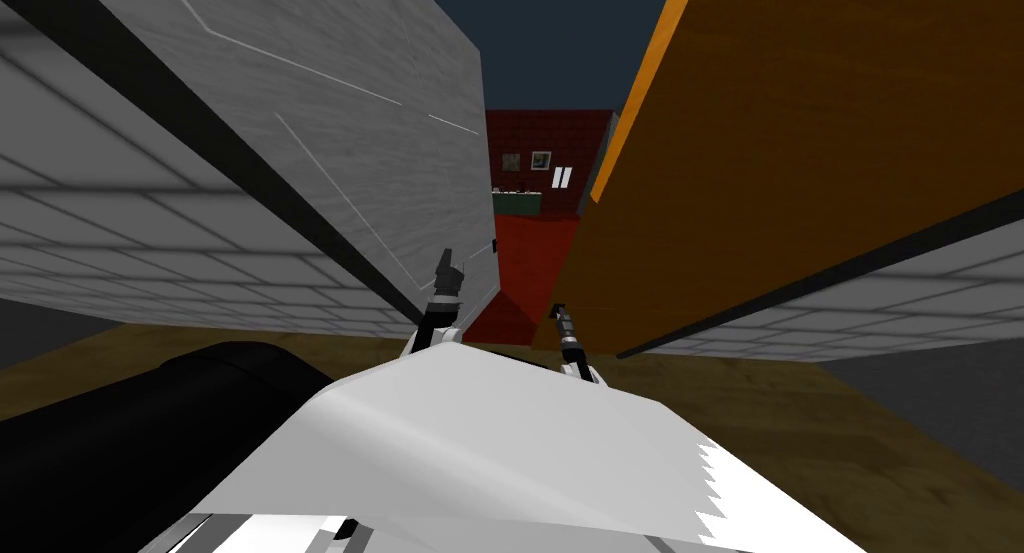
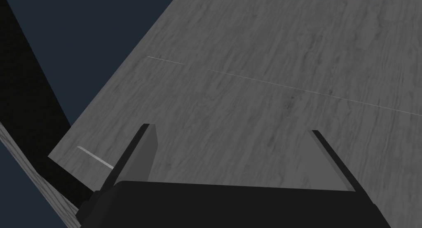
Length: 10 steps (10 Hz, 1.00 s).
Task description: Push the door open
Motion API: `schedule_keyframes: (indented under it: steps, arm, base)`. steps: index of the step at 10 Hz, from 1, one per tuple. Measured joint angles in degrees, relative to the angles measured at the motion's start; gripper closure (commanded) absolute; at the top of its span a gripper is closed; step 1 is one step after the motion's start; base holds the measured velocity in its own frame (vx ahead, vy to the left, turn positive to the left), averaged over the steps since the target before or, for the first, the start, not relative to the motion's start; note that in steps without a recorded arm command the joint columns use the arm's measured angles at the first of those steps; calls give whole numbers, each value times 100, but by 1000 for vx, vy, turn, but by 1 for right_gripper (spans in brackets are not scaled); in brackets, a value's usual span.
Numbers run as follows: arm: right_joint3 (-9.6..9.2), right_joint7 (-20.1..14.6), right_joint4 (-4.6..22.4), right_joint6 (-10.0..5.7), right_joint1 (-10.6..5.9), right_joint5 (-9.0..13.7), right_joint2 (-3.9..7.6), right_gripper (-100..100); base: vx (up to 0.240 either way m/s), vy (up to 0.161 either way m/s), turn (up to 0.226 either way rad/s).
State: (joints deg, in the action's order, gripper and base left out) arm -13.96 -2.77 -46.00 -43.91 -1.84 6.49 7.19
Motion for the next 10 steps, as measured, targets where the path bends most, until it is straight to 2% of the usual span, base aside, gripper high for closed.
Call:
schedule_keyframes:
  steps: [3, 7, 8, 9, 10]
  arm:
    - [-2, 0, 4, 5, 3, 0, -1, 100]
    - [95, 119, -35, 101, 71, 23, -55, 100]
    - [151, 176, 228, -29, -67, 35, -127, 100]
    - [192, 212, 197, -53, -62, 45, -128, 100]
    - [251, 240, 159, 3, -91, 65, -120, 100]
  base:
    - [33, 11, -13]
    - [176, 44, -45]
    - [190, 55, -40]
    - [185, 53, -73]
    - [197, 54, -85]
